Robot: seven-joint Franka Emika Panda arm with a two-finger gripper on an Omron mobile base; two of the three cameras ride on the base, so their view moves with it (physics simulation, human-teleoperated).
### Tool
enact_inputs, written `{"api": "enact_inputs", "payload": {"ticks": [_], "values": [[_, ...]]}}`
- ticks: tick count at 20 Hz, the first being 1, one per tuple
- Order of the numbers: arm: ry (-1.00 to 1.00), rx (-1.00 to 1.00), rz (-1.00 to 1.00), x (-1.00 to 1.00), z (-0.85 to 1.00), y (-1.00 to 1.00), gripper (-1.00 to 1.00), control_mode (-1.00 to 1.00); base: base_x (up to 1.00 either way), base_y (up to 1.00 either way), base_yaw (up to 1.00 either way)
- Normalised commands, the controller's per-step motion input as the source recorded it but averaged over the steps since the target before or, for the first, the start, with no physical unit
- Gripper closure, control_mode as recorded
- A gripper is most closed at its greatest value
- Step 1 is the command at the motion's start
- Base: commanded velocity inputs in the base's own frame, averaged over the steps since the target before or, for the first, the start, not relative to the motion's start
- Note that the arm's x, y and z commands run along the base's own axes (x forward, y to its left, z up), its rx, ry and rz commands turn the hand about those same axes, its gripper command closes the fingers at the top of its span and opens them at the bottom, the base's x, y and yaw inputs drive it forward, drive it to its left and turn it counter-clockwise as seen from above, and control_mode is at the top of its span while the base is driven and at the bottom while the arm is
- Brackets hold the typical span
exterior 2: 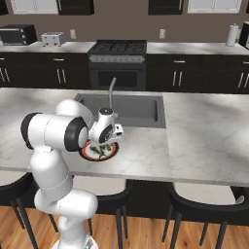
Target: Take the lemon wedge from the fridge and place it on the plate with fish on the dining counter.
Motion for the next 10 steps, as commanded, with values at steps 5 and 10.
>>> {"api": "enact_inputs", "payload": {"ticks": [5,10], "values": [[0.00,0.00,0.00,0.00,0.20,0.01,-1.00,-1.00,0.00,0.00,0.00],[-0.02,0.00,0.00,-0.63,0.94,0.13,-1.00,-1.00,0.00,0.00,0.00]]}}
